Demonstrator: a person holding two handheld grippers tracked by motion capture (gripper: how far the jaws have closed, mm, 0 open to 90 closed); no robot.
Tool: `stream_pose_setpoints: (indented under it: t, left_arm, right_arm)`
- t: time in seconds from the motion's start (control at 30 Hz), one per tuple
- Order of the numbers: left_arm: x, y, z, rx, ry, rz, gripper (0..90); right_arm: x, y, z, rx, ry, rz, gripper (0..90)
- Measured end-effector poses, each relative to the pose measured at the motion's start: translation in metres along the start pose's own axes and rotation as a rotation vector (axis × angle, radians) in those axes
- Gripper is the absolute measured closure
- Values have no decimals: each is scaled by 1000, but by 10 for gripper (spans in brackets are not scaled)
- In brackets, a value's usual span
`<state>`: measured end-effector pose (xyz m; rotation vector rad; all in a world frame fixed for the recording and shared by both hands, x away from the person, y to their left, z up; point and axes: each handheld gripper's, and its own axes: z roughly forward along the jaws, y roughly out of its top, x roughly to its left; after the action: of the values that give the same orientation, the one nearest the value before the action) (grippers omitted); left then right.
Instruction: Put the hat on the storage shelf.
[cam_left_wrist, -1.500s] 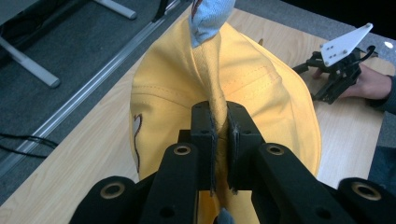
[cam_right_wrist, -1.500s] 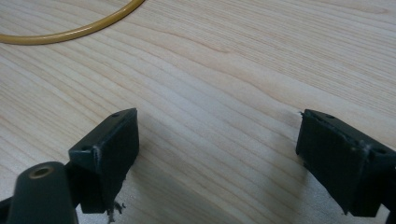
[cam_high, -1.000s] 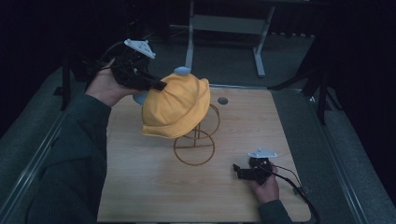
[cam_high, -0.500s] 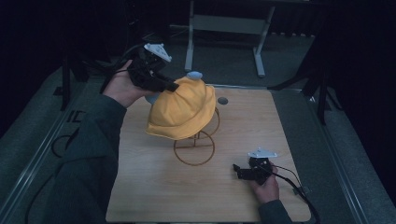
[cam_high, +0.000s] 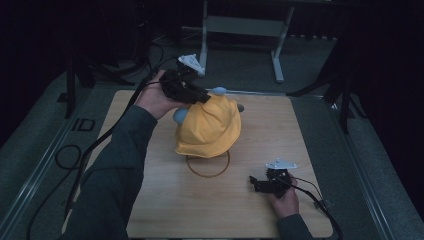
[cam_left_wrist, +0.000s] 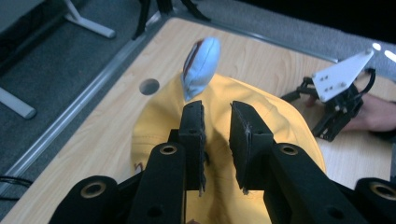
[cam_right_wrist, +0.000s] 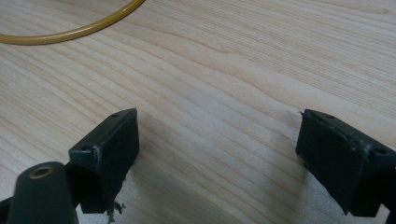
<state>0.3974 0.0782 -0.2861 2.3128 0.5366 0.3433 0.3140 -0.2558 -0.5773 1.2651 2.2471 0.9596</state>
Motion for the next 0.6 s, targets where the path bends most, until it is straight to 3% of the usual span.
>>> stream_pose_setpoints:
  t: [0.07,0.23,0.43,0.57,0.6]
  left_arm:
    - [-2,0,6,19,10,9,759]
    - [-7,3,12,8,8,13,803]
    - [-15,9,24,4,-2,36,784]
    - [-14,10,23,-6,-3,13,611]
    - [-10,9,19,-6,-24,-28,559]
  right_arm:
    - [0,0,0,0,0,0,131]
    - [0,0,0,1,0,-1,131]
    - [0,0,0,1,0,1,131]
    - [0,0,0,1,0,1,131]
    - [0,0,0,1,0,1,131]
